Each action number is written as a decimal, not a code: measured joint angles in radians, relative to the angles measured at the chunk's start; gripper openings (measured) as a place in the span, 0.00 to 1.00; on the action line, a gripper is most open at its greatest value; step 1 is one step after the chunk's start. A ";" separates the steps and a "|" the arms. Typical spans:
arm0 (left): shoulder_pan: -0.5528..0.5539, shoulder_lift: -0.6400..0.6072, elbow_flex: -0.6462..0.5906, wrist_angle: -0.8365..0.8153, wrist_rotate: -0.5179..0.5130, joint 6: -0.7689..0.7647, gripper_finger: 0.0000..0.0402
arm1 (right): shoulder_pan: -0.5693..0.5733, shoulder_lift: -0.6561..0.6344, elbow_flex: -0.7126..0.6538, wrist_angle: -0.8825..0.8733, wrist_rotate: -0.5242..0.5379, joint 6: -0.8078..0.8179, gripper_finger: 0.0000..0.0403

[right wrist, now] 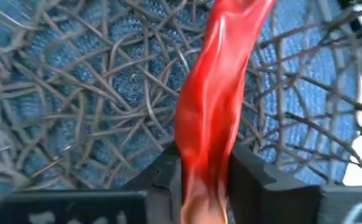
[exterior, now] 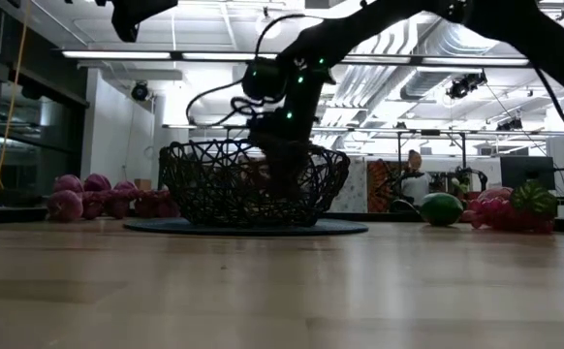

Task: Build produce basket
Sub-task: Put the red chili pepper into the wire basket, then put the grapes into the wire basket

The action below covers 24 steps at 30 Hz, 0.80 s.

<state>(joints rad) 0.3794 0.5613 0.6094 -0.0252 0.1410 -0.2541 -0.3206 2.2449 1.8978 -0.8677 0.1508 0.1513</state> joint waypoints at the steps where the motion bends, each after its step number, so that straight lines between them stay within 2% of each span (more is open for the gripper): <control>1: 0.000 0.000 0.000 0.000 -0.001 0.006 0.70 | -0.001 0.011 0.006 -0.010 0.002 -0.007 0.24; 9: 0.000 0.000 0.000 -0.004 -0.002 0.040 0.70 | -0.007 0.026 0.016 -0.020 0.080 -0.079 0.39; 15: 0.000 0.002 0.000 -0.005 -0.012 0.065 0.70 | -0.007 0.025 0.063 -0.084 0.092 -0.133 0.53; 19: 0.000 0.001 0.000 -0.005 -0.020 0.065 0.70 | -0.008 0.024 0.161 -0.153 0.089 -0.173 0.58; 24: 0.000 0.001 0.000 -0.006 -0.026 0.064 0.70 | -0.008 0.023 0.298 -0.262 0.062 -0.223 0.59</control>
<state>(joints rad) 0.3794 0.5625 0.6094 -0.0313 0.1149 -0.1898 -0.3290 2.2675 2.1955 -1.1301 0.2124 -0.0720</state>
